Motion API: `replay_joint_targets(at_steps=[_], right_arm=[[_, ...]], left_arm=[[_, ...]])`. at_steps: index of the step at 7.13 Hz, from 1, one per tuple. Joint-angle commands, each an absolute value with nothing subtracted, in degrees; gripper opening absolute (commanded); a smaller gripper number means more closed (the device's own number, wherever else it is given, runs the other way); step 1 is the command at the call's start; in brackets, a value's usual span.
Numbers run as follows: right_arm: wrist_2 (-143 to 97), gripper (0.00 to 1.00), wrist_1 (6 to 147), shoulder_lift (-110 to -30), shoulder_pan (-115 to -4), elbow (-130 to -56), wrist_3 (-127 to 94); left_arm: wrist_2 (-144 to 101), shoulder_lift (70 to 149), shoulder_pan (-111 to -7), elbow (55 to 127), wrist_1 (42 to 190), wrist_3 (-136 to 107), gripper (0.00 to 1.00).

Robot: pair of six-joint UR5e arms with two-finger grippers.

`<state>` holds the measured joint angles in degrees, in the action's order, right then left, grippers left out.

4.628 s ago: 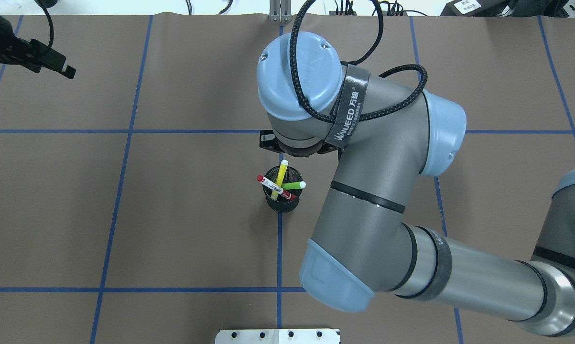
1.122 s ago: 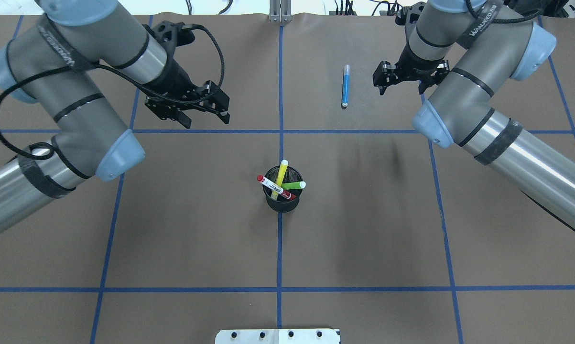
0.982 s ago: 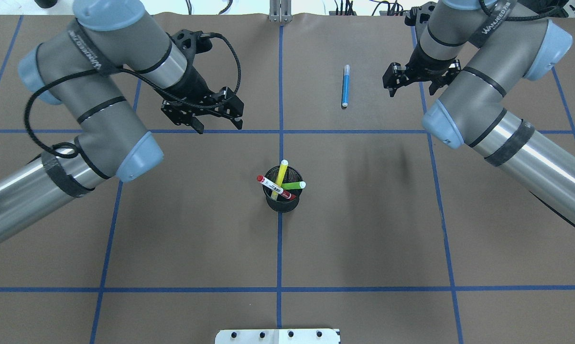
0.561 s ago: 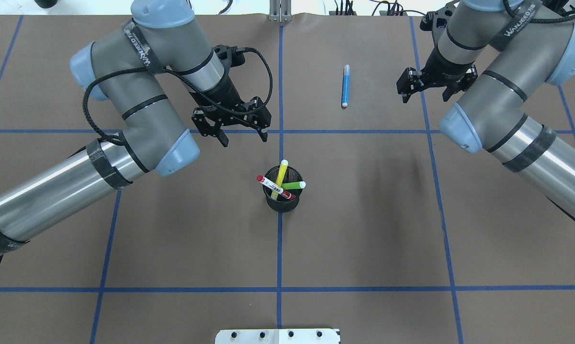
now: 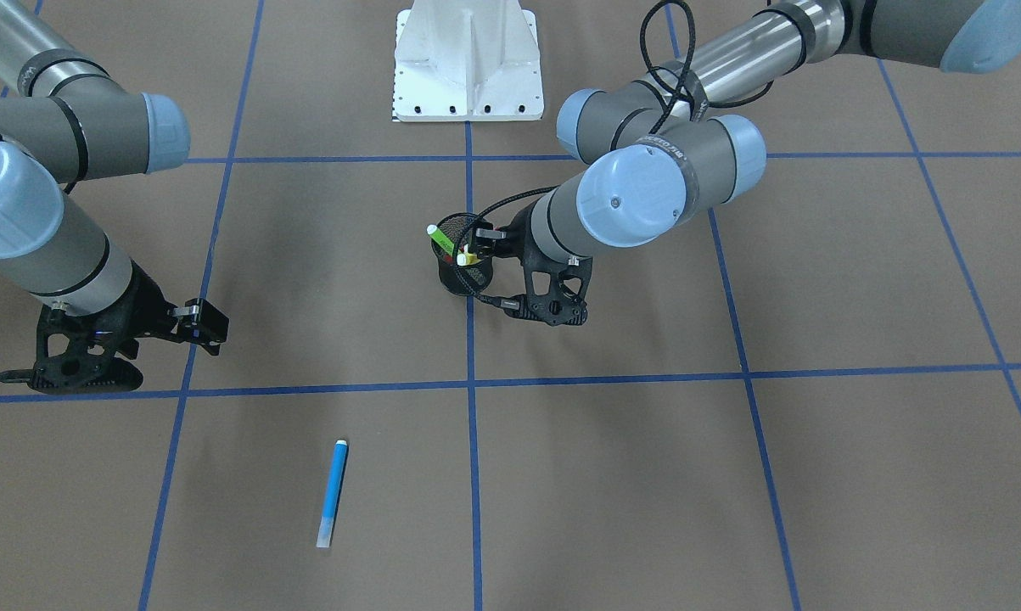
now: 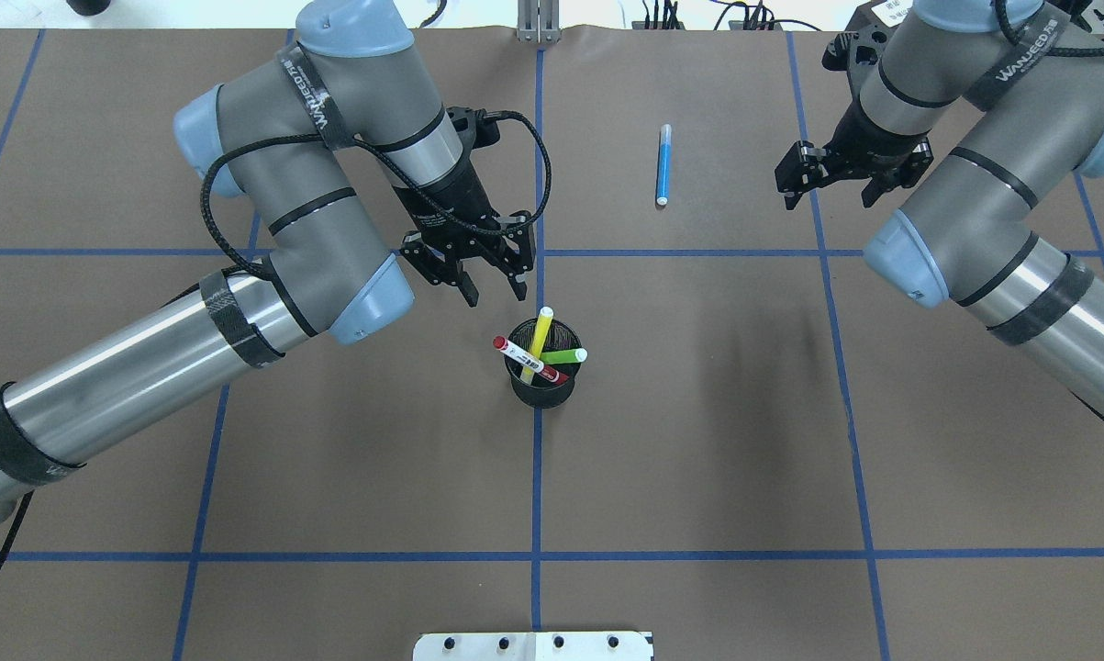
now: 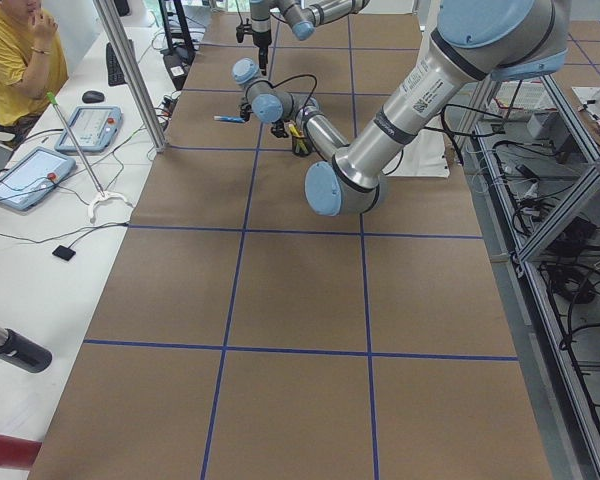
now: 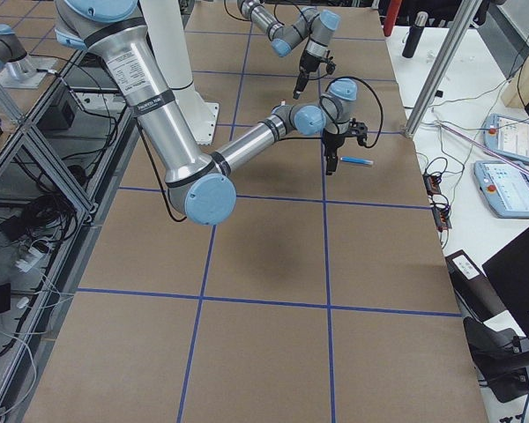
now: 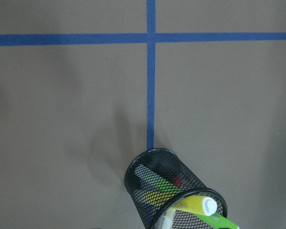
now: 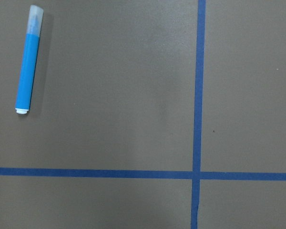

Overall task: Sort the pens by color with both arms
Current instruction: 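Lower the left gripper into the cup and grasp the red-capped white marker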

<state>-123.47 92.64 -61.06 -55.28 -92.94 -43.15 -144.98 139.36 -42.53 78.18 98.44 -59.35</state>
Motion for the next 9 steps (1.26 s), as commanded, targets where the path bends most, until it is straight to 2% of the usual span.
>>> replay_joint_targets(at_steps=[1,6,9], right_arm=[[-123.5,1.0,92.6,-61.1,-55.3,-93.0,-43.2],[-123.4,1.0,92.5,-61.0,-55.2,-93.0,-43.2],[-123.3,1.0,92.5,-60.7,-55.1,-93.0,-43.2]], left_arm=[[-145.0,139.2,-41.1,78.2,98.3,-59.3,0.53],[-145.0,138.6,-39.5,78.5,98.3,-58.2,0.51],[-145.0,138.5,-39.5,79.0,98.2,-58.3,0.33]])
